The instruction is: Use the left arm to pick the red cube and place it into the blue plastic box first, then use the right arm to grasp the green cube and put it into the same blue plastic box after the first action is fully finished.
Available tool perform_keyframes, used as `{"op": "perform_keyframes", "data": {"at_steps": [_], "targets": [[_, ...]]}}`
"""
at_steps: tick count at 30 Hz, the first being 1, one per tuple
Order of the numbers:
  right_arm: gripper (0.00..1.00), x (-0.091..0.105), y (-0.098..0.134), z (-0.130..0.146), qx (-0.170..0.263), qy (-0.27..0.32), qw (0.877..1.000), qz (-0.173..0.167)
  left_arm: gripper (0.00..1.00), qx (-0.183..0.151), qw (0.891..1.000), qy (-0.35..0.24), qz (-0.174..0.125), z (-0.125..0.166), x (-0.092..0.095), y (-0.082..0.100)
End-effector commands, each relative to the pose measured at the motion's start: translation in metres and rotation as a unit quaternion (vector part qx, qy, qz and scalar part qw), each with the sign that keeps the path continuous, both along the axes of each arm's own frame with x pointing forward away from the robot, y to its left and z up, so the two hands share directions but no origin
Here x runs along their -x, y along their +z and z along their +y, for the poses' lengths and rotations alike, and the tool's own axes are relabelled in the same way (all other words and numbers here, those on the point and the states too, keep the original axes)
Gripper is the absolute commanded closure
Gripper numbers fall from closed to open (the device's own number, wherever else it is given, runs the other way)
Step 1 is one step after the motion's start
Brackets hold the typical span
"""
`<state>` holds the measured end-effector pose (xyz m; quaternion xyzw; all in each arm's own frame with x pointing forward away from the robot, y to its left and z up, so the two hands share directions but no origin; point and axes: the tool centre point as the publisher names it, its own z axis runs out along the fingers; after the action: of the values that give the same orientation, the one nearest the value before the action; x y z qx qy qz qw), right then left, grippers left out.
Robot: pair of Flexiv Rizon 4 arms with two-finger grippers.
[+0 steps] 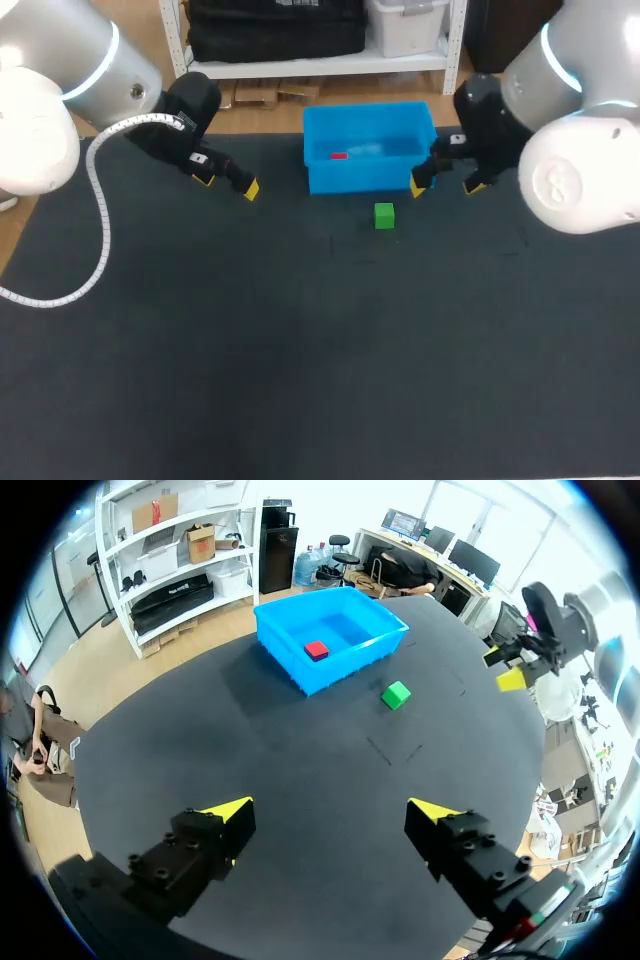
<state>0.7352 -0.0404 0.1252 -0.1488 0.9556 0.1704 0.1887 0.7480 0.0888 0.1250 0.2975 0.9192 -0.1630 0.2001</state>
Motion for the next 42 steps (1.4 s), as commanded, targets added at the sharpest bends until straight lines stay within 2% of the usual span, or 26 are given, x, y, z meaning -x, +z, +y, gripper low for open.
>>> {"op": "perform_keyframes", "data": {"at_steps": [1,18,27,42], "targets": [[0.00,-0.007,-0.001,0.012,0.009,-0.002,1.000,0.007,0.00,0.002,1.000,-0.002,-0.001,0.001,0.000,0.000],[0.00,-0.016,-0.014,0.047,0.039,-0.006,0.999,0.029,0.00,0.002,1.000,-0.002,-0.001,0.001,0.000,0.000],[0.00,-0.023,-0.029,0.055,0.074,-0.017,0.996,0.055,0.00,0.002,1.000,-0.002,-0.001,0.001,0.000,0.000],[0.00,-0.030,-0.042,0.065,0.102,-0.026,0.991,0.083,0.00,0.002,1.000,-0.002,-0.001,0.001,0.000,0.000]]}}
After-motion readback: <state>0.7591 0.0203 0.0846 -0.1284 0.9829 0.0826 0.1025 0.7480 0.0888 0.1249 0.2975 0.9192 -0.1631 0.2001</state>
